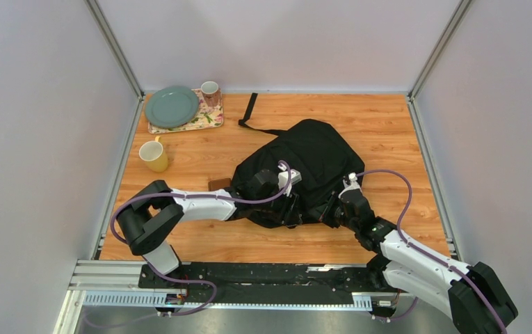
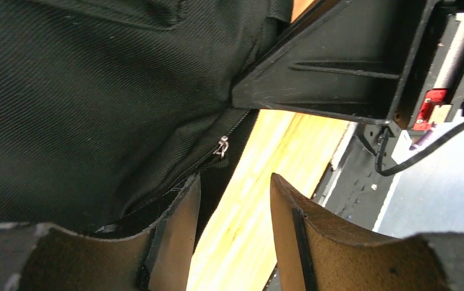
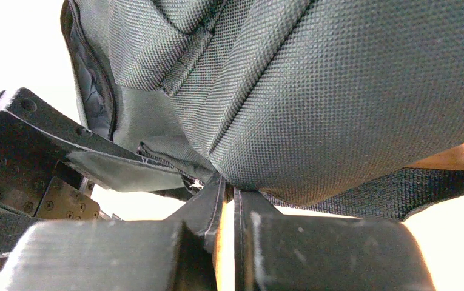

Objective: Pack the student bag
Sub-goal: Zip the student bag at the center of the board.

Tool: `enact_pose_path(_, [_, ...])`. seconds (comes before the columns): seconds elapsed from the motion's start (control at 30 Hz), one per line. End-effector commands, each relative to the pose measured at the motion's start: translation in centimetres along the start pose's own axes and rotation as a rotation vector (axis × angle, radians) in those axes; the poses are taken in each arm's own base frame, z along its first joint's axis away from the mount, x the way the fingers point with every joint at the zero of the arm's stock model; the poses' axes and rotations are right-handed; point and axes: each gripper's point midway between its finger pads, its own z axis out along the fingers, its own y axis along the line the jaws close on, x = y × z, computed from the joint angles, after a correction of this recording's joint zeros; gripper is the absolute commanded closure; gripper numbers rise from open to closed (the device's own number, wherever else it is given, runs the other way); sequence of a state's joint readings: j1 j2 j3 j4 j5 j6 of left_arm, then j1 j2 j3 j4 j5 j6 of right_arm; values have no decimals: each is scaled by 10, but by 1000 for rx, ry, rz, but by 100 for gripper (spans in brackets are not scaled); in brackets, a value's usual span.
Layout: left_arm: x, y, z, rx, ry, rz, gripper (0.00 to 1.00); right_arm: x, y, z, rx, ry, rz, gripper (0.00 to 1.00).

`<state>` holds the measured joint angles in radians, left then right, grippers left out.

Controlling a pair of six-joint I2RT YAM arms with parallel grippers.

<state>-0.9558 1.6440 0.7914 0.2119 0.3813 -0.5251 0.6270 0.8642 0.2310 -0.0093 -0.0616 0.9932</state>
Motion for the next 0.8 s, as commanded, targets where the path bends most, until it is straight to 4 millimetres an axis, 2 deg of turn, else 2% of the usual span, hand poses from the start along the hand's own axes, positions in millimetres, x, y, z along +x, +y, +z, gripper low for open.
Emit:
enact_pose_path(0.0, [-15,21,-12,-135,-55,90,44,-6,24,-4,-87,-7,-25,96])
enact_pose_path(0.17, [-19,26,-17,-170,-75,118,40,-6,24,-4,-86,-6,-22,96])
enact_pose_path(0.33, [-7,30,-8,-163,-15,106,38,-7,26,-4,-89,-6,-23,96])
enact_pose_path(0.4, [-5,22,-4,-111,-5,95,39,-7,27,-4,-90,-5,-26,96])
enact_pose_path(0.53, [-1,17,4,-72,16,69,41,-8,28,-5,-93,-6,-30,96])
enact_pose_path(0.77, [-15,-4,12,29,-21,30,44,-6,26,-4,-90,-2,-30,96])
